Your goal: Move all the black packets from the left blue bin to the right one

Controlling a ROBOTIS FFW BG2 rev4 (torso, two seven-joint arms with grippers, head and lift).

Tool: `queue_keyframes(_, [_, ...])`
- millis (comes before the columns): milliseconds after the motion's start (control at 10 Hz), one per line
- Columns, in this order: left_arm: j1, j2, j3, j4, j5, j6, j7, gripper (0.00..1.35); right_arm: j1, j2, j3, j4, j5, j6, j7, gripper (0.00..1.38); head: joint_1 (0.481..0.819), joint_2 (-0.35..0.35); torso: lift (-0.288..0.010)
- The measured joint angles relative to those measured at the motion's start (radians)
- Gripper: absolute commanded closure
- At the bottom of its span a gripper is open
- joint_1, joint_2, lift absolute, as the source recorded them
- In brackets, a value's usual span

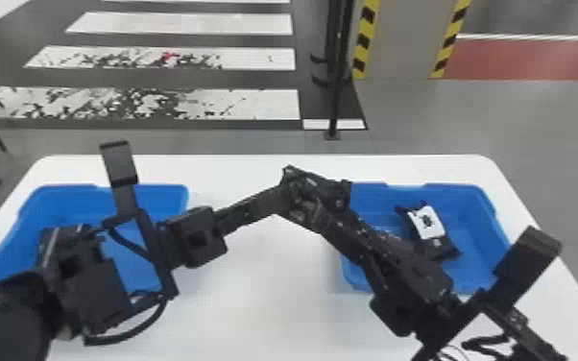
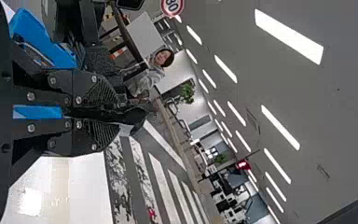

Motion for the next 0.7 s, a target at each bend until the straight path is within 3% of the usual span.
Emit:
queue_keyframes(100, [0.007, -0.011, 0.012, 0.0, 0.012, -0.001, 0.006, 0.5, -0.01, -0.001, 0.0, 0.008, 0.0, 0.0, 0.004, 1.28, 0.695, 0.005, -0.154])
queue_keyframes(200, [0.017, -0.018, 0.02, 0.0, 0.034, -0.006, 0.011, 0.23, -0.015, -0.001, -0.004, 0.014, 0.001, 0.0, 0.002, 1.28, 0.695, 0.006, -0.154])
queue_keyframes(300, [0.029, -0.02, 0.028, 0.0, 0.059, -0.017, 0.011, 0.15, -0.021, 0.0, -0.02, 0.025, 0.002, 0.0, 0.001, 1.28, 0.695, 0.0, -0.154])
queue_keyframes(700, [0.104, -0.021, 0.106, -0.018, 0.132, -0.044, -0.01, 0.15, -0.128, -0.012, -0.161, 0.212, 0.055, 0.029, 0.02, 1.28, 0.695, -0.062, -0.154])
